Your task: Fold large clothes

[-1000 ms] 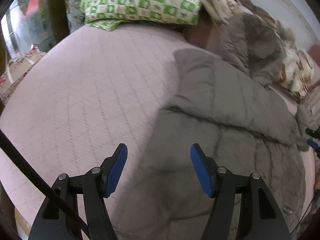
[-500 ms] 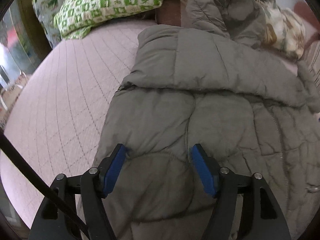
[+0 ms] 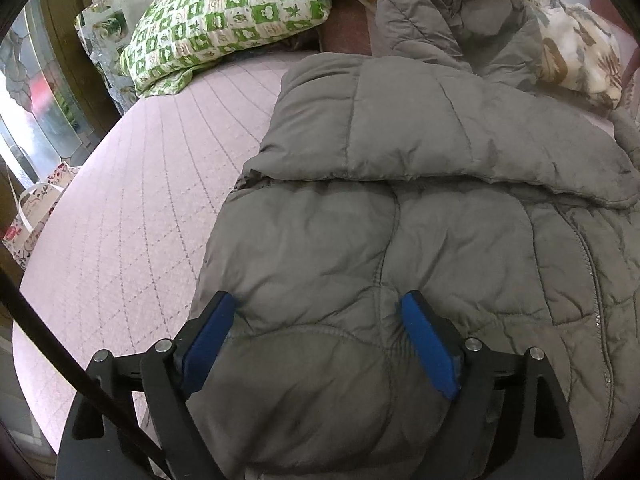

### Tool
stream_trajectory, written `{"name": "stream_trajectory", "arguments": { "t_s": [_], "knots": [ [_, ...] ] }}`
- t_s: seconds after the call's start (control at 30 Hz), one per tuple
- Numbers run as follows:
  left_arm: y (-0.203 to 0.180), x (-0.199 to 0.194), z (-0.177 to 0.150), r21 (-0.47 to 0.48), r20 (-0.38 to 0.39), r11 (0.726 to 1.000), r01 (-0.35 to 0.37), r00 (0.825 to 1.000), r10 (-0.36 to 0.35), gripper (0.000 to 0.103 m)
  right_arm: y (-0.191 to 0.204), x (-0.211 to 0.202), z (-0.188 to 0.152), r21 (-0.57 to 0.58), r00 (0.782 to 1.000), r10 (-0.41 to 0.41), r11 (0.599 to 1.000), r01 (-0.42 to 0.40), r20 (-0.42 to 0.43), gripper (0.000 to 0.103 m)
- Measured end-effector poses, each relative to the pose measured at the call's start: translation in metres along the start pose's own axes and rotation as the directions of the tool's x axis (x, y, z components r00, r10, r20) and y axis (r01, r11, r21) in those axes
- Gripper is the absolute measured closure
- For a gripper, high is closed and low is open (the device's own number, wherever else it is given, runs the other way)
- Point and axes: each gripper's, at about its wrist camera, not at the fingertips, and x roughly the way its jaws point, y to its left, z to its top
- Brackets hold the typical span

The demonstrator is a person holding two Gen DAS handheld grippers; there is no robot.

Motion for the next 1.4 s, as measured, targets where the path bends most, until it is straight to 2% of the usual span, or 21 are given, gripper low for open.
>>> {"name": "stream_trajectory", "arguments": {
  "t_s": [0.07,0.17,0.33,0.43,0.53,0.6,0.7,0.8,0.93,1.03,1.1,1.17,1.23,1.3,1.4],
  "knots": [
    [0.001,-0.001,0.0,-0.001,-0.003,1.0,0.001,1.0,-0.001,0.017,0.004,-0.01,0.002,-0.005,1.0,0.001,1.0,-0.001,-0.002,0.093],
    [0.004,-0.006,0.002,-0.002,-0.023,1.0,0.016,1.0,-0.016,0.017,0.03,-0.05,0.001,-0.08,0.997,-0.038,0.996,0.043,0.06,0.094],
    [0.019,-0.029,0.007,-0.068,-0.017,0.991,0.119,0.993,-0.12,0.018,0.091,-0.136,-0.012,-0.178,0.992,0.051,0.984,-0.029,0.12,0.095],
    [0.035,-0.051,0.012,-0.11,0.038,0.983,0.149,0.989,-0.145,0.018,0.137,-0.183,-0.036,-0.27,0.984,0.136,0.958,-0.102,0.112,0.095],
    [0.058,-0.071,0.016,-0.145,0.106,0.98,0.139,0.987,-0.124,0.018,0.194,-0.224,-0.083,-0.4,0.974,0.217,0.9,-0.174,0.063,0.095],
    [0.075,-0.079,0.018,-0.175,0.14,0.977,0.12,0.985,-0.096,0.018,0.223,-0.235,-0.12,-0.475,0.971,0.236,0.857,-0.198,0.022,0.095],
    [0.106,-0.086,0.022,-0.243,0.179,0.967,0.081,0.983,-0.038,0.018,0.262,-0.233,-0.194,-0.589,0.969,0.237,0.773,-0.235,-0.075,0.095],
    [0.136,-0.088,0.024,-0.308,0.192,0.951,0.04,0.981,0.021,0.018,0.28,-0.206,-0.267,-0.66,0.964,0.193,0.703,-0.265,-0.181,0.095],
    [0.166,-0.083,0.023,-0.374,0.166,0.927,0.04,0.986,0.025,0.018,0.281,-0.146,-0.358,-0.716,0.955,0.093,0.642,-0.274,-0.281,0.095],
    [0.181,-0.08,0.024,-0.401,0.159,0.915,0.047,0.987,0.019,0.018,0.265,-0.094,-0.401,-0.748,0.95,-0.011,0.62,-0.239,-0.313,0.092],
    [0.185,-0.079,0.023,-0.411,0.152,0.91,0.049,0.988,0.015,0.018,0.25,-0.072,-0.423,-0.773,0.95,-0.087,0.605,-0.189,-0.3,0.09],
    [0.19,-0.078,0.022,-0.421,0.148,0.905,0.067,0.989,-0.004,0.018,0.24,-0.065,-0.435,-0.797,0.949,-0.127,0.582,-0.164,-0.287,0.082],
    [0.193,-0.08,0.02,-0.425,0.151,0.902,0.077,0.988,-0.013,0.018,0.232,-0.078,-0.443,-0.821,0.952,-0.113,0.541,-0.18,-0.283,0.052],
    [0.193,-0.079,0.019,-0.424,0.154,0.902,0.078,0.988,-0.013,0.018,0.228,-0.099,-0.444,-0.84,0.958,-0.083,0.505,-0.197,-0.275,0.036],
    [0.194,-0.075,0.017,-0.432,0.145,0.898,0.085,0.989,-0.024,0.018,0.22,-0.136,-0.432,-0.848,0.961,-0.031,0.48,-0.227,-0.275,0.036]
  ]
}}
